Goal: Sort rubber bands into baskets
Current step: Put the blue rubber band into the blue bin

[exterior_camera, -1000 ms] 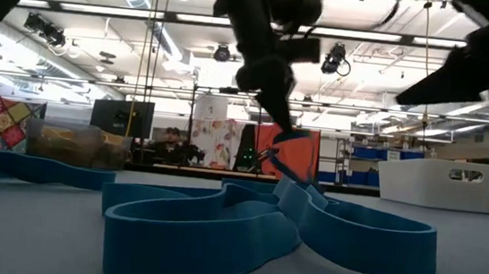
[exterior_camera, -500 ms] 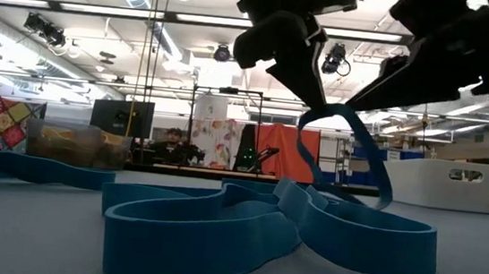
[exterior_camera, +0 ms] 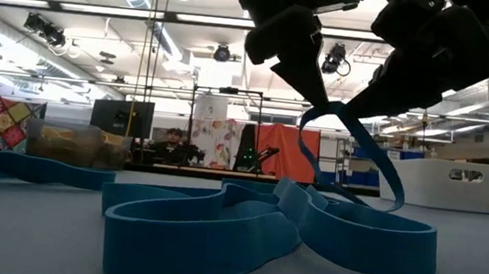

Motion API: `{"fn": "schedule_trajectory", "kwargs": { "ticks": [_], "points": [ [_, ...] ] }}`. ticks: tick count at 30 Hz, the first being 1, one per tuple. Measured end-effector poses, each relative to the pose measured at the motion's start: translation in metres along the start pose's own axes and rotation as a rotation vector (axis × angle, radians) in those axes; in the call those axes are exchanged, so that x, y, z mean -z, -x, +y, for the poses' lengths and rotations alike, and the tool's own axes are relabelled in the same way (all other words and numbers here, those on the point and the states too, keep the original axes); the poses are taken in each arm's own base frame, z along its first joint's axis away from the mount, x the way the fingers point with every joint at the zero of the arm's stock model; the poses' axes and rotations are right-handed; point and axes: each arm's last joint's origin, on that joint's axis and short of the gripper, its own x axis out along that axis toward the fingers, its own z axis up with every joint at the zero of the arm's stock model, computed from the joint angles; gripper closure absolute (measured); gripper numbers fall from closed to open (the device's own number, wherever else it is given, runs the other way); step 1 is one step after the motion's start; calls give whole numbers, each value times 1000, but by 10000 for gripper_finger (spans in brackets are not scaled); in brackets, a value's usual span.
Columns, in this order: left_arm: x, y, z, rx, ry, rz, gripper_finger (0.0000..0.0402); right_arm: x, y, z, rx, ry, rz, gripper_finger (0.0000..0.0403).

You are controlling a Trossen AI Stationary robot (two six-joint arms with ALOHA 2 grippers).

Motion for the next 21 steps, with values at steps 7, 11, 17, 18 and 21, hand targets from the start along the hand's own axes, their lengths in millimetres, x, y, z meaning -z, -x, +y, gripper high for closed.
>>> {"fn": "schedule_trajectory", "kwargs": {
  "ticks": [7,11,17,18,21],
  "points": [
    [1,0,0,-4,107,11,375,1,2,0,26,-70,8,396],
    [16,10,4,-75,57,173,352,-1,13,6,54,-98,66,398],
    [32,17,26,-130,93,298,320,-23,54,27,91,-81,92,400],
    [33,16,29,-121,96,292,316,-29,63,31,91,-80,79,400],
    [35,10,38,-130,112,265,307,-47,92,42,67,-80,33,400]
  ]
}}
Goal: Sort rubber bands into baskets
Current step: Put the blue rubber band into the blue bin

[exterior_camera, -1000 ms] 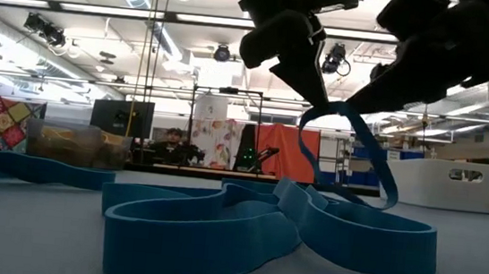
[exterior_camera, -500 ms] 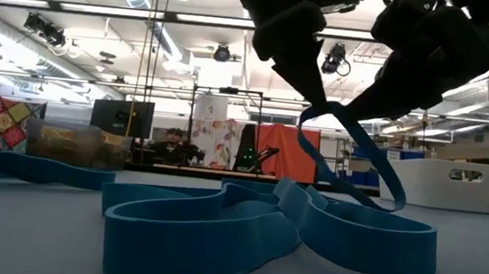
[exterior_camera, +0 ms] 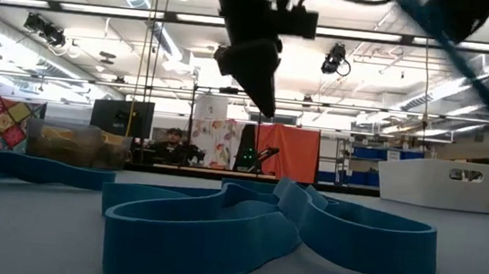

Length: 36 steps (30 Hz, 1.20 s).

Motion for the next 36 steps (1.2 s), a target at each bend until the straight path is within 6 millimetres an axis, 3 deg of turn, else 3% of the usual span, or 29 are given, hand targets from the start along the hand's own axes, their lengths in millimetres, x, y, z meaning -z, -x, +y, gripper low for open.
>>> {"fn": "schedule_trajectory", "kwargs": {
  "ticks": [6,13,17,23,30,36],
  "points": [
    [5,-29,16,49,-42,-79,296,-21,58,18,-153,-24,-58,399],
    [30,-70,34,100,-133,-116,295,-15,101,14,-207,-85,114,399],
    [46,-85,49,149,-92,-93,295,-6,112,14,-237,-143,224,399],
    [61,-105,68,235,-28,-123,295,6,120,26,-324,-88,343,397],
    [71,-131,70,249,-10,-67,295,21,126,41,-349,-134,436,397],
    [75,-135,74,252,5,-57,296,38,131,57,-353,-193,535,397]
  ]
}}
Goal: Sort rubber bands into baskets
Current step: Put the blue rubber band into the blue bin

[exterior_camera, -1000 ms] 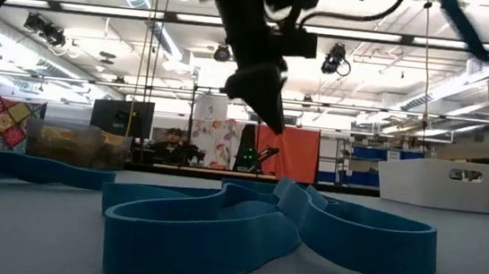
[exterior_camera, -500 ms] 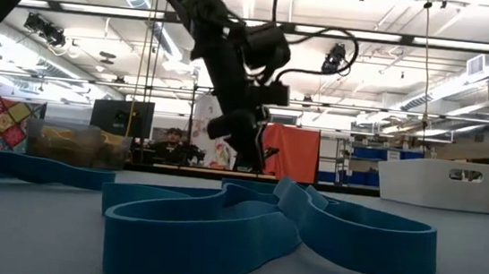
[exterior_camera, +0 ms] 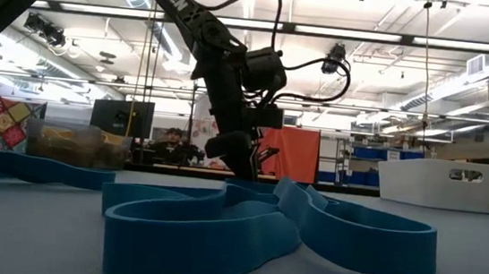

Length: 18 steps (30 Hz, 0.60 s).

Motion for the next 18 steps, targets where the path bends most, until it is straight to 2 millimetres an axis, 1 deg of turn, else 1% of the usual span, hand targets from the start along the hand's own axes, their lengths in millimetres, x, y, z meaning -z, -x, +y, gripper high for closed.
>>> {"fn": "schedule_trajectory", "kwargs": {
  "ticks": [4,11,14,18],
  "points": [
    [1,0,0,5,2,9,315,12,-14,6,69,40,6,397],
    [2,0,-1,7,2,17,390,31,-53,16,181,59,148,392],
    [2,0,-1,7,2,19,393,33,-64,14,253,29,168,384],
    [1,0,-2,5,0,19,395,31,-67,3,383,-94,234,357]
  ]
}}
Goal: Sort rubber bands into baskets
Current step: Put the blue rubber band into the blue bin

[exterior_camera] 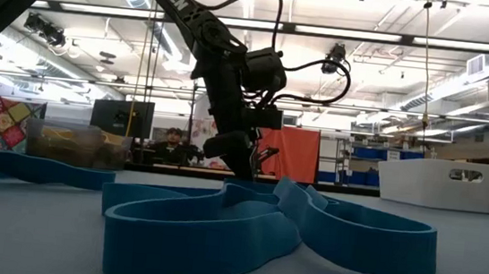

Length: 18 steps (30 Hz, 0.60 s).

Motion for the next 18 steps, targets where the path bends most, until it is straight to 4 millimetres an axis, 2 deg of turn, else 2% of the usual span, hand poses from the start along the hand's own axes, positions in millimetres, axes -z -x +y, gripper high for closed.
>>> {"fn": "schedule_trajectory", "kwargs": {
  "ticks": [6,11,15,18],
  "points": [
    [-10,5,-3,-31,-19,13,399,-6,2,-5,24,-40,15,295],
    [-32,21,-11,-48,-57,17,400,-13,9,-9,-3,-50,-48,245],
    [-52,37,-25,-48,-101,-6,400,-21,11,-11,5,-16,-196,223],
    [-71,50,-40,-63,-126,-51,401,-31,9,-14,53,34,-404,219]
  ]
}}
